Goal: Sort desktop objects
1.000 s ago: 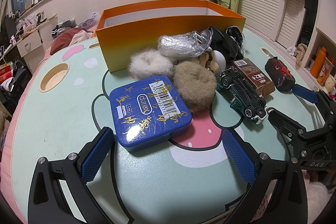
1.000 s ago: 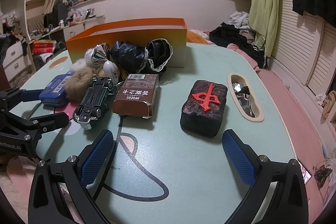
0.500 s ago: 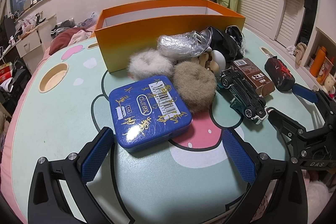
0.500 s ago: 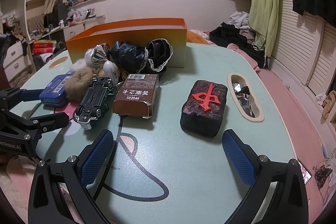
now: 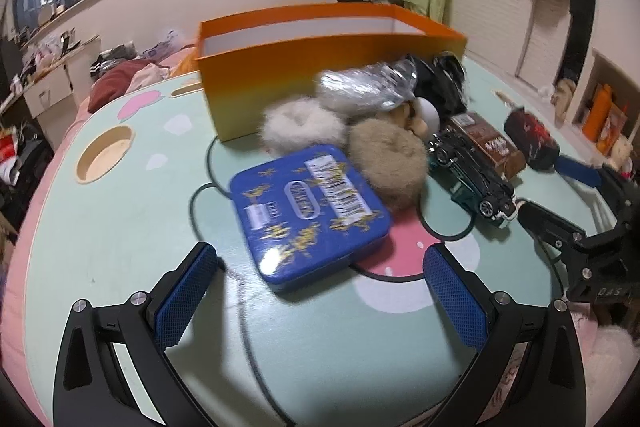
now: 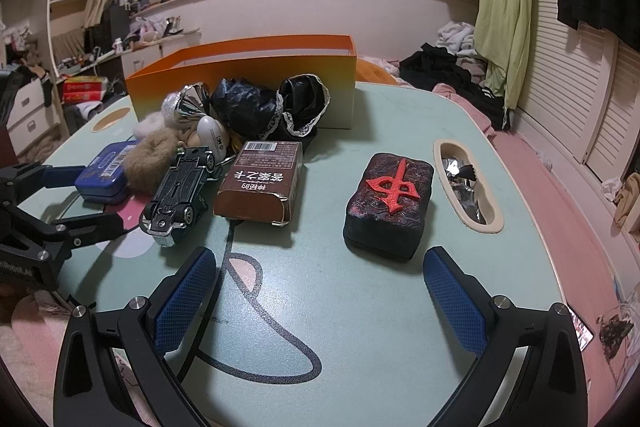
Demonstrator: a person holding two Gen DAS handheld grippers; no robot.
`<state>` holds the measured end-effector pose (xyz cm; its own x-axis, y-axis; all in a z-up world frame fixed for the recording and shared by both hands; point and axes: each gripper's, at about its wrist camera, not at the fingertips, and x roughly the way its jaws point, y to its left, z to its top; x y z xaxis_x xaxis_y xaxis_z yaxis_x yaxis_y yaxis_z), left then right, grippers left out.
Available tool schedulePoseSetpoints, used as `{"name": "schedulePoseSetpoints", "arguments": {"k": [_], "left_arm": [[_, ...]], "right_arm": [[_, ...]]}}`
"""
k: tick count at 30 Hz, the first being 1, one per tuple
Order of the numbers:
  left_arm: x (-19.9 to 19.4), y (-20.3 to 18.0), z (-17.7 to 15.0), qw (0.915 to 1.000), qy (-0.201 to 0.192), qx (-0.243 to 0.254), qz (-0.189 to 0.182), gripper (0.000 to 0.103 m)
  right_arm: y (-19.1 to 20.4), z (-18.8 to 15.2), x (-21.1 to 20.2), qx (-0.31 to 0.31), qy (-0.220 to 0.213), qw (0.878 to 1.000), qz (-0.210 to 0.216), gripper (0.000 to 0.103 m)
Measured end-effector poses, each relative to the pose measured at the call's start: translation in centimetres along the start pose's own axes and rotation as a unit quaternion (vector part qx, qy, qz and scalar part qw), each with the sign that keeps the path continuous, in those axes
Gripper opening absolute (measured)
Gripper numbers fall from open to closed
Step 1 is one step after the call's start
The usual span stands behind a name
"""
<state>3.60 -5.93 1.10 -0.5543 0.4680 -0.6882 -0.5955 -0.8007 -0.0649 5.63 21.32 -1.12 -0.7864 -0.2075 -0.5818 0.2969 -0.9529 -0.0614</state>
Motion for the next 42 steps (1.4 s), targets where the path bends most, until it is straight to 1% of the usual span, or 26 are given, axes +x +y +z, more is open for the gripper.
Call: {"name": "schedulePoseSetpoints", "arguments": {"k": [2,3,7,9,10,11,12,13,15,23,25,30,33,35,36,37,40,41,42], "left_arm": [[-0.7,1.2,-0.1,0.9989,-0.018,-0.029,-0.031,0.101],[-0.9,1.5,0.0,0.9985,-0.024,-0.036,-0.034,0.1],[-1.2,2.0,1.1,0.9983,-0.044,-0.034,-0.017,0.1],[-0.8,2.0,1.9,0.9984,-0.045,-0.032,-0.009,0.1],[-0.6,1.9,2.1,0.9986,-0.041,-0.032,-0.006,0.097],[-0.1,1.9,2.4,0.9989,-0.032,-0.034,-0.001,0.087],[0.2,1.9,2.6,0.999,-0.026,-0.037,-0.001,0.081],[0.5,2.1,2.7,0.9986,-0.024,-0.045,-0.009,0.081],[0.7,2.3,2.9,0.9983,-0.019,-0.054,-0.009,0.08],[1.8,0.9,2.6,0.9992,0.007,-0.037,0.011,0.081],[1.7,0.9,2.4,0.9993,0.002,-0.032,0.02,0.077],[0.9,1.2,1.5,0.9997,0.002,-0.013,0.023,0.073],[0.1,1.4,0.8,0.9999,0.006,-0.001,0.015,0.073],[-0.2,1.3,0.4,0.9996,0.009,0.007,0.025,0.074],[-0.2,1.3,0.4,0.9995,0.008,0.004,0.03,0.077],[-0.1,1.3,0.4,0.9994,0.009,-0.003,0.033,0.078],[0.0,1.2,0.3,0.9994,-0.007,-0.006,0.035,0.078],[0.0,1.1,0.2,0.9991,-0.013,-0.01,0.039,0.077],[-0.1,1.1,0.1,0.999,-0.018,-0.011,0.04,0.069]], "right_arm": [[0.0,0.0,0.0,0.0,0.0,1.0,0.0,0.103],[0.1,0.0,0.0,0.0,0.0,1.0,0.0,0.103],[0.0,0.0,0.0,0.0,0.0,1.0,0.0,0.103],[0.0,0.0,0.0,0.0,0.0,1.0,0.0,0.103],[0.1,0.0,0.0,0.0,0.0,1.0,0.0,0.103],[0.1,0.0,0.0,0.0,0.0,1.0,0.0,0.103],[0.0,0.0,0.0,0.0,0.0,1.0,0.0,0.103],[0.1,0.0,0.0,0.0,0.0,1.0,0.0,0.103],[0.1,-0.1,0.0,0.0,0.0,1.0,0.0,0.103],[0.1,-0.1,-0.1,0.0,0.0,1.0,0.0,0.103],[0.1,-0.1,-0.1,0.0,-0.001,1.0,0.0,0.103],[0.1,-0.1,-0.1,0.0,0.0,1.0,0.0,0.103],[0.1,-0.1,-0.1,0.0,0.0,1.0,0.0,0.103],[0.1,-0.1,-0.1,0.0,-0.001,1.0,0.0,0.103],[0.1,-0.1,-0.1,0.0,0.0,1.0,0.0,0.103],[0.1,-0.1,-0.1,0.0,-0.001,1.0,0.0,0.103],[0.1,-0.1,-0.1,0.0,-0.001,1.0,0.0,0.103],[0.1,-0.1,-0.1,0.0,-0.001,1.0,0.0,0.103],[0.1,-0.1,-0.1,0.0,-0.001,1.0,0.0,0.103]]}}
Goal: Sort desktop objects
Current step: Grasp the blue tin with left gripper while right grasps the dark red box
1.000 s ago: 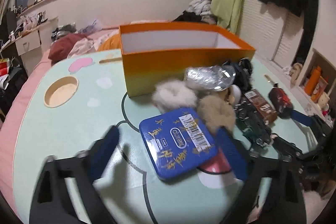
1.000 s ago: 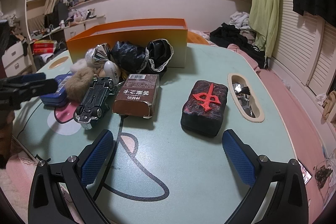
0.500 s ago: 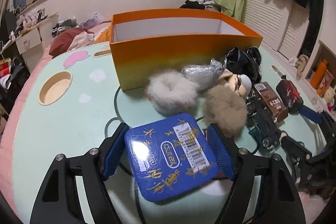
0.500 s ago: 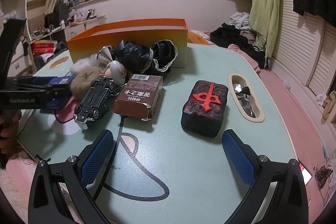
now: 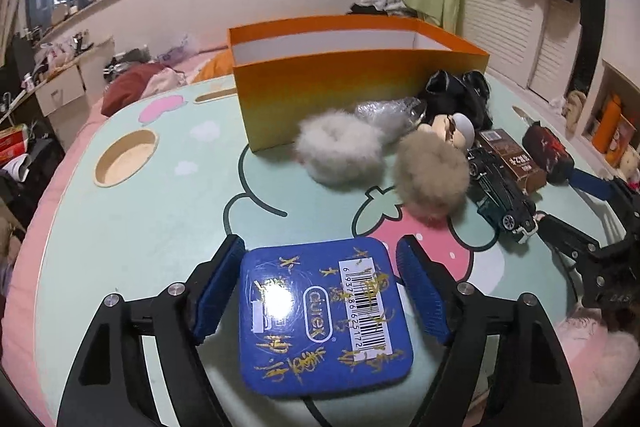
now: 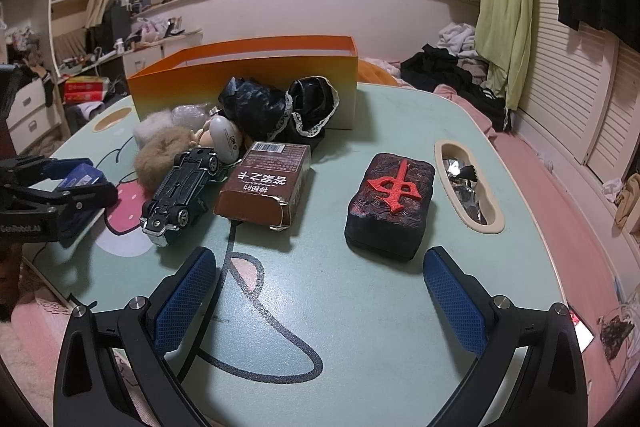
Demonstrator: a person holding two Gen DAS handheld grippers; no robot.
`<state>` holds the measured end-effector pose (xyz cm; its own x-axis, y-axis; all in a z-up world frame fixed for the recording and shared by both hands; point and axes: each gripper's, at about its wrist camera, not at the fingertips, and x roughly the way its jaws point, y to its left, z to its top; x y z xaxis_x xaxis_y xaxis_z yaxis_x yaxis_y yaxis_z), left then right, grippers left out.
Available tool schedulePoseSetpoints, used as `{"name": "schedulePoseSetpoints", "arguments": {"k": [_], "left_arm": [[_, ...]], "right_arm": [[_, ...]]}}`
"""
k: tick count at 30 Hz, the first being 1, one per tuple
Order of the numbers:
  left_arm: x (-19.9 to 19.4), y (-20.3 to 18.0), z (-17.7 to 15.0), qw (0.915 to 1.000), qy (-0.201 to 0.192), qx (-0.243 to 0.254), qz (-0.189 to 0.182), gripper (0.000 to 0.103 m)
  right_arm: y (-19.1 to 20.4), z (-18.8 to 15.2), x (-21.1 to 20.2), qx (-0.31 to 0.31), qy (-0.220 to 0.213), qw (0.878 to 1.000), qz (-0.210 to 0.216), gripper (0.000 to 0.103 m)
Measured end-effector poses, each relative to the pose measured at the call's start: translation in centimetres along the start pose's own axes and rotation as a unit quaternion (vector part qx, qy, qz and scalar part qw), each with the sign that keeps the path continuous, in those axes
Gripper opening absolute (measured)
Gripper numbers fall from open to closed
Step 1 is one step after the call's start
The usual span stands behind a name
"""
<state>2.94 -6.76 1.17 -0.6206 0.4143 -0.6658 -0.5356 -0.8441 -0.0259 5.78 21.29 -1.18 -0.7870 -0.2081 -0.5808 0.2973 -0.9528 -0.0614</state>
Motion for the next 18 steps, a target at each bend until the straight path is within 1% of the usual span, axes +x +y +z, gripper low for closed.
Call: {"name": "schedulePoseSetpoints", "arguments": {"k": [1,6,9,14,17,18], "left_arm": [[-0.2,-0.1,-0.1,1.0,-0.008,0.001,0.001,0.067],[-0.2,0.1,-0.4,0.9997,-0.022,-0.006,-0.002,0.066],[-0.4,0.1,-0.5,0.9993,-0.029,-0.01,-0.021,0.066],[-1.1,-0.2,-0.3,0.9988,-0.043,-0.01,-0.022,0.066],[-1.8,-0.3,0.0,0.9983,-0.055,-0.008,-0.021,0.066],[-2.1,-0.3,0.2,0.998,-0.059,-0.007,-0.02,0.066]], "right_arm": [[0.0,0.0,0.0,0.0,0.0,1.0,0.0,0.103],[0.0,0.0,0.0,0.0,0.0,1.0,0.0,0.103],[0.0,0.0,0.1,0.0,0.0,1.0,0.001,0.103],[-0.1,0.2,-0.2,0.008,-0.004,1.0,-0.004,0.103],[-1.1,0.7,-1.3,0.039,-0.03,0.999,0.005,0.102],[-1.5,1.2,-1.8,0.051,-0.041,0.998,-0.002,0.099]]}}
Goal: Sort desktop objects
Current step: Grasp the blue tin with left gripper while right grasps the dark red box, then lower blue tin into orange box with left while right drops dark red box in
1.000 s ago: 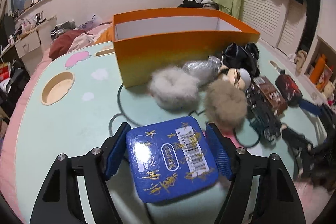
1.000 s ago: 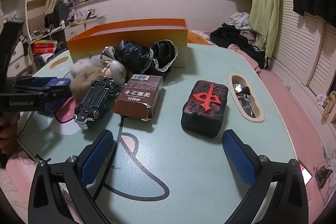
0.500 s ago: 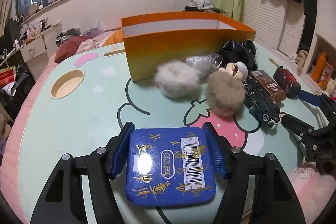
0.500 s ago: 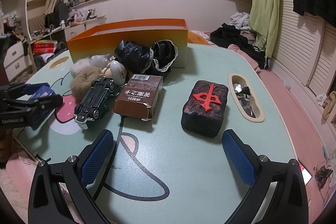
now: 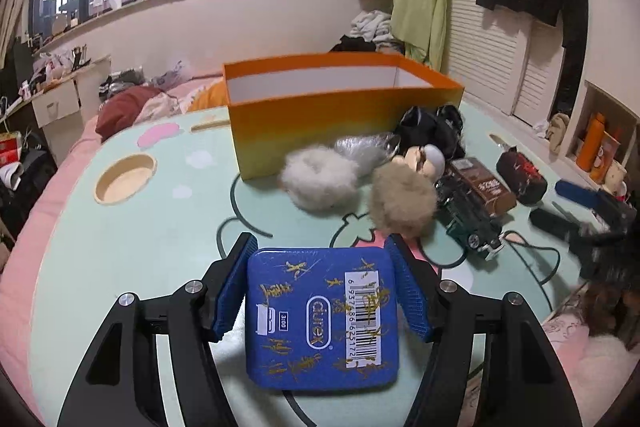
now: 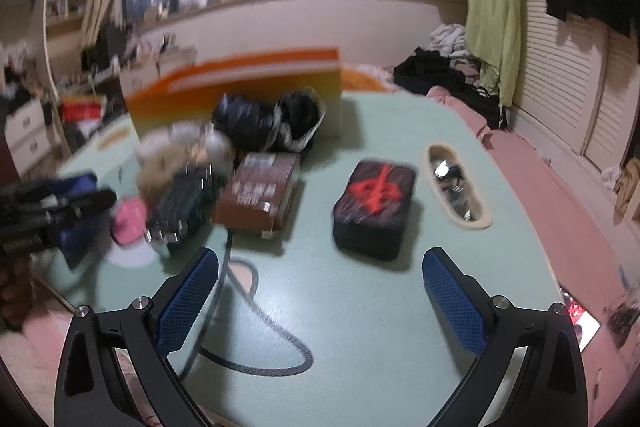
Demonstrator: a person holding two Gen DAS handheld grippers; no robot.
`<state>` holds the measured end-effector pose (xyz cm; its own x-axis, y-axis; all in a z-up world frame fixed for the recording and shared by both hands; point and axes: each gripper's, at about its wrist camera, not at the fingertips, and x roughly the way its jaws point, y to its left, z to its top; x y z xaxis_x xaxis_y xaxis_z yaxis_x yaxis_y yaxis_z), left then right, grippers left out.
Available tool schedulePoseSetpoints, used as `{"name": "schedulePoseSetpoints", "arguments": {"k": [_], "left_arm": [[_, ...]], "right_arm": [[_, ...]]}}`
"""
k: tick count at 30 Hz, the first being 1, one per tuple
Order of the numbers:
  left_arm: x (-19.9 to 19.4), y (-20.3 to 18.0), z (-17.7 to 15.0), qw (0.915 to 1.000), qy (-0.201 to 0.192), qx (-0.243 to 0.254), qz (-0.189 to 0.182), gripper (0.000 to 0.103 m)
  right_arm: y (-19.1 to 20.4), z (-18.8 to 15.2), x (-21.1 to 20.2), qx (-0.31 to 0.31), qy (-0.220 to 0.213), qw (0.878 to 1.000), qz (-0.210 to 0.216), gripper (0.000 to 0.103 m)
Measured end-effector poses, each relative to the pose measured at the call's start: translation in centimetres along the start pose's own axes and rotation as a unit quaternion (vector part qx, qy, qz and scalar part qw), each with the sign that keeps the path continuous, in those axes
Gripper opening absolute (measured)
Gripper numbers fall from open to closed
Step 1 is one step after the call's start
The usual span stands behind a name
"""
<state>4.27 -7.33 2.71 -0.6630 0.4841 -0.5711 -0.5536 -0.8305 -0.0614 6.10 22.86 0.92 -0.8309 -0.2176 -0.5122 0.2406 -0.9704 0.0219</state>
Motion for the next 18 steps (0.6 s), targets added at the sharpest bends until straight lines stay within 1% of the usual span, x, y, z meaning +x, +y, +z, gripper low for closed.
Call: {"name": "schedulePoseSetpoints", "arguments": {"k": [2,3,4,5,7,9,10,11,12,13,14,16,18], "left_arm": [[-0.2,0.0,0.2,1.0,-0.003,-0.003,-0.002,0.066],[-0.4,0.0,0.3,1.0,-0.005,-0.006,-0.004,0.066],[-0.5,0.0,0.4,0.9999,-0.008,-0.006,-0.006,0.066],[-0.6,-0.1,0.5,0.9999,-0.009,-0.007,-0.005,0.066],[-0.8,-0.2,0.6,0.9999,-0.012,-0.007,-0.006,0.066],[-0.9,-0.2,0.7,0.9999,-0.014,-0.007,-0.006,0.066],[-0.9,-0.3,0.8,0.9999,-0.015,-0.006,-0.006,0.066],[-0.9,-0.3,0.8,0.9999,-0.015,-0.006,-0.005,0.066],[-0.9,-0.2,0.8,0.9999,-0.014,-0.007,-0.004,0.066],[-0.9,-0.1,0.9,0.9998,-0.014,-0.009,-0.005,0.066],[-0.9,0.0,1.0,0.9998,-0.015,-0.011,-0.006,0.066],[-1.4,0.3,1.6,0.9996,-0.023,-0.015,-0.005,0.066],[-2.0,0.4,2.6,0.9991,-0.04,-0.014,0.0,0.066]], "right_arm": [[-0.5,0.9,-0.2,0.011,-0.004,1.0,-0.028,0.095],[-0.9,1.7,0.0,0.021,0.003,0.999,-0.04,0.088],[-1.3,2.1,0.3,0.034,0.01,0.999,-0.04,0.082],[-1.9,2.7,0.6,0.051,0.019,0.998,-0.037,0.081],[-2.5,3.5,1.6,0.075,0.04,0.996,-0.037,0.072],[-2.2,3.9,2.7,0.062,0.061,0.995,-0.051,0.072],[-2.0,4.0,3.1,0.053,0.071,0.995,-0.055,0.07],[-1.8,3.9,3.9,0.042,0.088,0.994,-0.055,0.065],[-1.7,3.7,4.3,0.04,0.101,0.993,-0.05,0.043],[-1.6,3.6,4.6,0.04,0.108,0.992,-0.05,0.039],[-1.6,3.6,4.4,0.038,0.102,0.993,-0.05,0.038],[-1.6,3.9,4.0,0.043,0.096,0.994,-0.034,0.038],[-1.7,4.5,3.2,0.044,0.072,0.996,-0.031,0.038]]}}
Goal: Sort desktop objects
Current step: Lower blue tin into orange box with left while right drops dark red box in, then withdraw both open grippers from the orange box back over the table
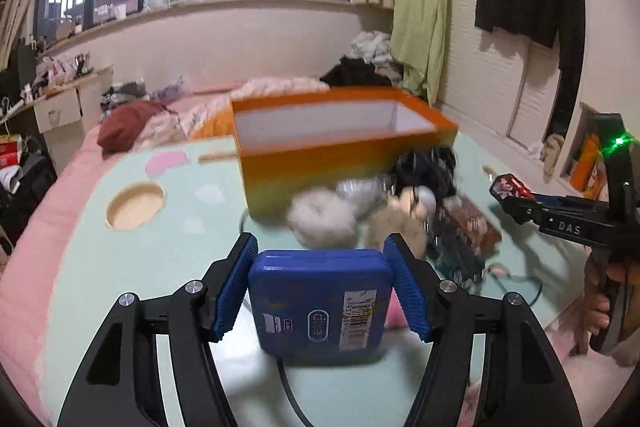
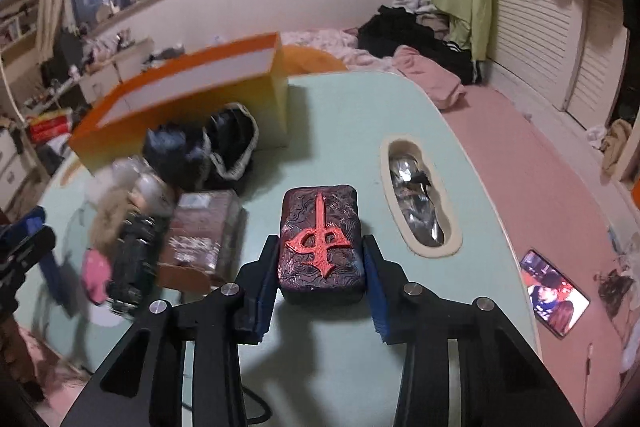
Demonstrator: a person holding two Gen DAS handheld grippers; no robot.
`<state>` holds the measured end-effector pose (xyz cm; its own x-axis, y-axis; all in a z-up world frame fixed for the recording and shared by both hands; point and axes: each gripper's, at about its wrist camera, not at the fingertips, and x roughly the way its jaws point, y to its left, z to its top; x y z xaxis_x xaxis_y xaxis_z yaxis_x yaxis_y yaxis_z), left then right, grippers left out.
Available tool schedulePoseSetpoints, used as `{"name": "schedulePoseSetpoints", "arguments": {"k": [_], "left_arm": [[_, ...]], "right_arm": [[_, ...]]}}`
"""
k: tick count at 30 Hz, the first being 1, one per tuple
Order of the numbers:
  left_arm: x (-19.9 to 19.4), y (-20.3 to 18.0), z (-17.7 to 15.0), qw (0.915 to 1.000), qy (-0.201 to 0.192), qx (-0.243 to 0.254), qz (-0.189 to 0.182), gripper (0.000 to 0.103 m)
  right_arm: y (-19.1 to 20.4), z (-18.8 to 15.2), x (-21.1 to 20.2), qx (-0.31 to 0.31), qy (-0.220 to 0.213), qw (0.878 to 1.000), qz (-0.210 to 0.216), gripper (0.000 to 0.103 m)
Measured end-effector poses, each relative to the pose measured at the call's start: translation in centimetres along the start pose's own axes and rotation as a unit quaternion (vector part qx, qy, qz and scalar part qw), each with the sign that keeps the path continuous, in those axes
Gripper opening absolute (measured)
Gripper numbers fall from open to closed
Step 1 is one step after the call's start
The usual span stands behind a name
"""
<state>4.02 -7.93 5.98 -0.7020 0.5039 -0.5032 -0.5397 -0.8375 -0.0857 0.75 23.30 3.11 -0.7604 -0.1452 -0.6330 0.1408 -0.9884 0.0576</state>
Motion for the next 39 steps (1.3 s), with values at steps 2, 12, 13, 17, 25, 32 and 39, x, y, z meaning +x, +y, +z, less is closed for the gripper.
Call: {"name": "schedulePoseSetpoints", "arguments": {"k": [2,12,13,17,25,32,39], "left_arm": [[-0.3,-0.1,1.4,0.9998,-0.019,0.004,0.005,0.066],[4.7,0.0,11.9,0.9976,-0.061,-0.003,0.034,0.066],[5.9,0.3,12.4,0.9979,-0.053,-0.009,0.035,0.066],[11.1,1.7,13.1,0.999,0.004,-0.032,0.033,0.066],[8.3,0.8,11.6,0.9991,-0.021,-0.036,-0.003,0.076],[3.1,-1.1,6.8,0.9994,0.022,0.001,-0.028,0.081],[2.8,-1.1,-1.5,0.9942,0.104,0.018,0.019,0.081]], "right_arm": [[0.5,1.1,-0.9,-0.004,-0.021,1.0,0.007,0.038],[7.6,11.3,3.9,-0.049,-0.048,0.997,0.046,0.038],[7.9,12.0,5.3,-0.048,-0.037,0.997,0.046,0.038],[8.8,13.0,10.0,-0.054,0.007,0.998,0.026,0.039],[7.2,11.3,7.5,-0.043,-0.046,0.998,0.016,0.076],[6.2,6.2,-0.1,-0.057,-0.088,0.994,0.038,0.092],[4.5,-1.5,-2.5,-0.099,-0.027,0.993,0.052,0.092]]}}
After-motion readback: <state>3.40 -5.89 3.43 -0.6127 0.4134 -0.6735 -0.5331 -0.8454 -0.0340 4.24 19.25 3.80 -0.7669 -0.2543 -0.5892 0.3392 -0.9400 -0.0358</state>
